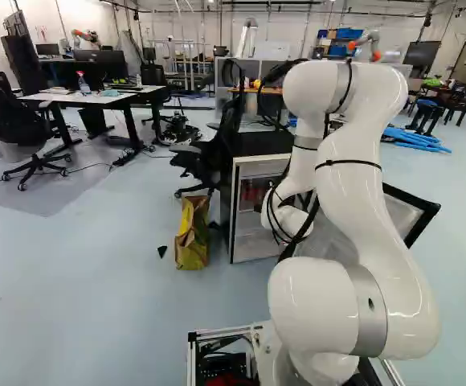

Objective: Grab a drink from the fridge

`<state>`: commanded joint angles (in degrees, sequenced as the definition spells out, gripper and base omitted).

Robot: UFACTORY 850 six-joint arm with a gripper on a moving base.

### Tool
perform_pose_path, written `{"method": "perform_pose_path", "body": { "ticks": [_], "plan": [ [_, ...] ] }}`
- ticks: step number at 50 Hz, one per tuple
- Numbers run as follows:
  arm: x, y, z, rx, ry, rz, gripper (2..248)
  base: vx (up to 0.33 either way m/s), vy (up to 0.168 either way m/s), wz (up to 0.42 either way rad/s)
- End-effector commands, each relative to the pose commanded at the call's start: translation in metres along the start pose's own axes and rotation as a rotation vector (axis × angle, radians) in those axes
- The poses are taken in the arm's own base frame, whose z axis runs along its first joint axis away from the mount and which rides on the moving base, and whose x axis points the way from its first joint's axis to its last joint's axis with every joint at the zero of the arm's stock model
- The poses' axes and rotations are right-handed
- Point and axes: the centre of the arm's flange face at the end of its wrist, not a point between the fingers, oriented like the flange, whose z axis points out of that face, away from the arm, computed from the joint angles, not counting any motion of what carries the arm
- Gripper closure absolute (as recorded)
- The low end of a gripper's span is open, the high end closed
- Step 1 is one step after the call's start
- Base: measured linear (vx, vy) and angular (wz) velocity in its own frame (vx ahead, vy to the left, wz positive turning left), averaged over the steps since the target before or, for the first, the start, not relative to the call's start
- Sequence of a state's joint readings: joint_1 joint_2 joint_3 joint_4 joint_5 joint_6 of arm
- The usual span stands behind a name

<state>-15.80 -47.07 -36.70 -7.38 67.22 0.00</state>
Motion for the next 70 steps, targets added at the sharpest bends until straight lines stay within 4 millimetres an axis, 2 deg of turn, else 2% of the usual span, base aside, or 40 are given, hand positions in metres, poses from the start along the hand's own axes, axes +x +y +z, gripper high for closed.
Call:
{"method": "perform_pose_path", "body": {
  "ticks": [70],
  "plan": [
    [-0.029, 0.028, 0.119, -0.029, 0.254, 0.013, 3, 0.000, 0.000, 0.000]
  ]
}}
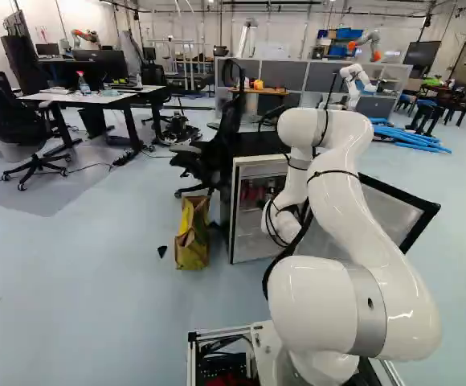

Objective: Grab a drink from the fridge

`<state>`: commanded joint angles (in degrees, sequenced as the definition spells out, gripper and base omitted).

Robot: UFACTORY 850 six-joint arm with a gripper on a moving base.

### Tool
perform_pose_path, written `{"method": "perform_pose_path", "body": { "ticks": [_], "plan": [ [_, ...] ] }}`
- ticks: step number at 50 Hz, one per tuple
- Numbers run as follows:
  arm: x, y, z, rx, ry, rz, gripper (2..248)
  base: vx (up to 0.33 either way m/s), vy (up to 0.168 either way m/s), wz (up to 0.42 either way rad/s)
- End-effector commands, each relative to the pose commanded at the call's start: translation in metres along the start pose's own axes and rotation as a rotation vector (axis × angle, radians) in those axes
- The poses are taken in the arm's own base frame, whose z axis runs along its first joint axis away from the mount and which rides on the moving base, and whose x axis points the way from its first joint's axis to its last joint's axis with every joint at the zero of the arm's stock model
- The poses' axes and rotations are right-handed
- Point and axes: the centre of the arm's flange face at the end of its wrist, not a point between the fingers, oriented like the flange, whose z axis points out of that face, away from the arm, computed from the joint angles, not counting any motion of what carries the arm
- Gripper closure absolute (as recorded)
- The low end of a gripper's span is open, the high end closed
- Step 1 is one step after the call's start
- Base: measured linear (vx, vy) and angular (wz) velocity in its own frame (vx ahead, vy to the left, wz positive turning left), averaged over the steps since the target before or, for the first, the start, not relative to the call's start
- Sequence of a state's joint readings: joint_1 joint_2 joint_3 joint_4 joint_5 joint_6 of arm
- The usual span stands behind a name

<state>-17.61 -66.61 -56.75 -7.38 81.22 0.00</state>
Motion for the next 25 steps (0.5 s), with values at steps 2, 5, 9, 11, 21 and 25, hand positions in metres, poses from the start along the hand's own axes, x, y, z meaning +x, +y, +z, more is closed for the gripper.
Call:
{"method": "perform_pose_path", "body": {
  "ticks": [2, 5, 9, 11, 21, 25],
  "plan": [
    [-0.002, 0.001, 0.003, -0.001, 0.008, 0.000, 3, 0.000, 0.000, 0.000],
    [-0.005, 0.002, 0.008, -0.002, 0.019, 0.000, 3, 0.000, 0.000, 0.000],
    [-0.009, 0.004, 0.014, -0.004, 0.034, 0.000, 3, 0.000, 0.000, 0.000],
    [-0.011, 0.005, 0.018, -0.005, 0.042, 0.000, 3, 0.000, 0.000, 0.000],
    [-0.021, 0.009, 0.033, -0.010, 0.081, 0.000, 3, 0.000, 0.000, 0.000],
    [-0.026, 0.011, 0.040, -0.012, 0.097, 0.000, 3, 0.000, 0.000, 0.000]
  ]
}}
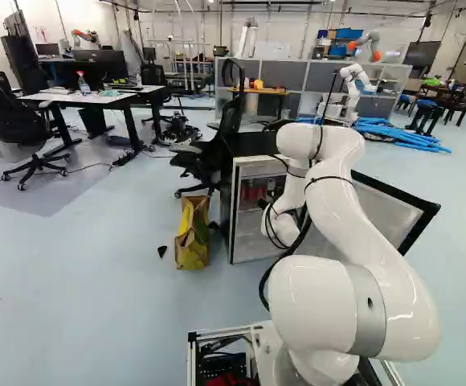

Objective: Grab a drink from the fridge

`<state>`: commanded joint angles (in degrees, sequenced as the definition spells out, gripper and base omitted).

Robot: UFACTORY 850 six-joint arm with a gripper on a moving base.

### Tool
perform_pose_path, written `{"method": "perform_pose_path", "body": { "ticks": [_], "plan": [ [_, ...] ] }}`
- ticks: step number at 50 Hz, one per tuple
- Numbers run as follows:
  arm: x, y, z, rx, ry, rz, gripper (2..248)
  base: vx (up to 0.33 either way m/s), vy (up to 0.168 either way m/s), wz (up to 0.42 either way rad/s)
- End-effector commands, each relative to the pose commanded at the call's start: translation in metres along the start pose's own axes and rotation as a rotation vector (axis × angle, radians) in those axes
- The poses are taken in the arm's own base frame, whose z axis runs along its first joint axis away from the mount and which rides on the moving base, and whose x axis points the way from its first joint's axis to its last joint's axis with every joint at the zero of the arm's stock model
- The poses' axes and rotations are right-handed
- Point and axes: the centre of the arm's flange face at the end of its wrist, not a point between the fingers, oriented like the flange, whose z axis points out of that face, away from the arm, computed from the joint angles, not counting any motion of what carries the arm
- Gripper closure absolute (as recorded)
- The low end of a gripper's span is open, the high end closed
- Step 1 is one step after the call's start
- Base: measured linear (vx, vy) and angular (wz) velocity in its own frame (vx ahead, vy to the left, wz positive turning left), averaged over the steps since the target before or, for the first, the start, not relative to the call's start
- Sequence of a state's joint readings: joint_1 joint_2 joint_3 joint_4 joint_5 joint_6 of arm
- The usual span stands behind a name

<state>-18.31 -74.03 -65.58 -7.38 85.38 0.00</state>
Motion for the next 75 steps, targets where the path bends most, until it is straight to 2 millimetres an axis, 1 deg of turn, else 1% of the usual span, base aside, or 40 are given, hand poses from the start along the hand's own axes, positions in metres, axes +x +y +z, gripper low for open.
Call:
{"method": "perform_pose_path", "body": {
  "ticks": [17, 22, 38, 39, 43, 44, 48, 49, 54, 55, 59, 60, 75],
  "plan": [
    [-0.024, 0.014, 0.021, -0.020, 0.035, 0.002, 3, 0.000, 0.000, 0.000],
    [-0.025, 0.017, 0.025, -0.025, 0.043, 0.002, 3, 0.000, 0.000, 0.000],
    [-0.025, 0.017, 0.025, -0.025, 0.043, 0.002, 3, 0.000, 0.000, 0.000],
    [-0.025, 0.017, 0.025, -0.025, 0.043, 0.002, 8, 0.000, 0.000, 0.000],
    [-0.025, 0.017, 0.025, -0.025, 0.043, 0.002, 8, 0.000, 0.000, 0.000],
    [-0.025, 0.017, 0.025, -0.025, 0.043, 0.002, 22, 0.000, 0.000, 0.000],
    [-0.025, 0.017, 0.025, -0.025, 0.043, 0.002, 22, 0.000, 0.000, 0.000],
    [-0.025, 0.017, 0.025, -0.025, 0.043, 0.002, 34, 0.000, 0.000, 0.000],
    [-0.025, 0.017, 0.025, -0.025, 0.043, 0.002, 34, 0.000, 0.000, 0.000],
    [-0.025, 0.017, 0.025, -0.025, 0.043, 0.002, 46, 0.000, 0.000, 0.000],
    [-0.025, 0.017, 0.025, -0.025, 0.043, 0.002, 46, 0.000, 0.000, 0.000],
    [-0.025, 0.017, 0.025, -0.025, 0.043, 0.002, 50, 0.000, 0.000, 0.000],
    [-0.025, 0.017, 0.025, -0.025, 0.043, 0.002, 48, 0.000, 0.000, 0.000]
  ]
}}
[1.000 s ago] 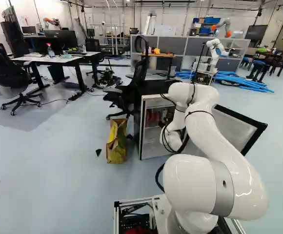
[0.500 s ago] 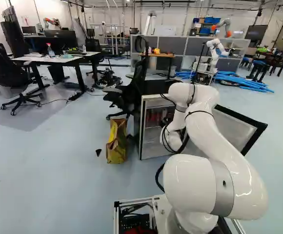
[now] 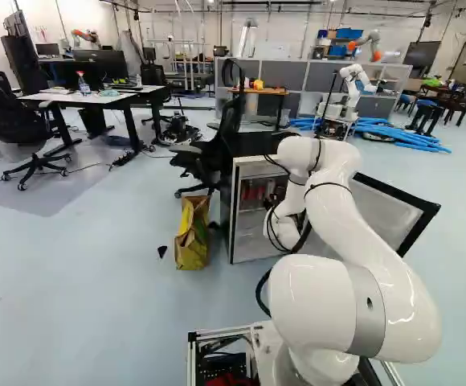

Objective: Grab a drink from the fridge

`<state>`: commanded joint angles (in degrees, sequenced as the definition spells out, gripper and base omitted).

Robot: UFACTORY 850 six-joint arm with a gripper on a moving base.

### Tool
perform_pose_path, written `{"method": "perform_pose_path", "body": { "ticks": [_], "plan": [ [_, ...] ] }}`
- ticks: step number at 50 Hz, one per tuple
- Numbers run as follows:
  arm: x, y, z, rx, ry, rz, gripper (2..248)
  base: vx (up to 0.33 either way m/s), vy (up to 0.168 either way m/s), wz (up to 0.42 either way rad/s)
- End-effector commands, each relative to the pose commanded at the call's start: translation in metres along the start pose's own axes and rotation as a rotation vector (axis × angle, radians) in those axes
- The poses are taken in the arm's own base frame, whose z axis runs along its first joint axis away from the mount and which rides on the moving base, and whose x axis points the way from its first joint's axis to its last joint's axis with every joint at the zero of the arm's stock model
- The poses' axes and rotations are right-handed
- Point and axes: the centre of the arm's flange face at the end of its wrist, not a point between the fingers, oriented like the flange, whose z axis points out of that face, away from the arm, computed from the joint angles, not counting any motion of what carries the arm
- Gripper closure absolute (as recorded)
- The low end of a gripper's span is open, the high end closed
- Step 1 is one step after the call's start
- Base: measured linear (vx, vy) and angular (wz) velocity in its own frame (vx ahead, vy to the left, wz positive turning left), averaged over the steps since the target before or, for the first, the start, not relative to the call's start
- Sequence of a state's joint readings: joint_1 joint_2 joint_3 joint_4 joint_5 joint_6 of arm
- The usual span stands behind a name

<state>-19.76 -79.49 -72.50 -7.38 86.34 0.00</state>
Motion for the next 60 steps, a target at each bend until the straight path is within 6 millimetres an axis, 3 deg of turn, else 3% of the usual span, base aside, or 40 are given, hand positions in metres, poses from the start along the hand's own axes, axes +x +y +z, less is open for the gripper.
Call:
{"method": "perform_pose_path", "body": {
  "ticks": [11, 60],
  "plan": [
    [0.0000, 0.0000, 0.0000, 0.000, 0.000, 0.000, 74, 0.000, 0.000, 0.000],
    [-0.0030, 0.0068, 0.0086, -0.032, 0.003, 0.001, 72, 0.000, 0.000, 0.000]
  ]
}}
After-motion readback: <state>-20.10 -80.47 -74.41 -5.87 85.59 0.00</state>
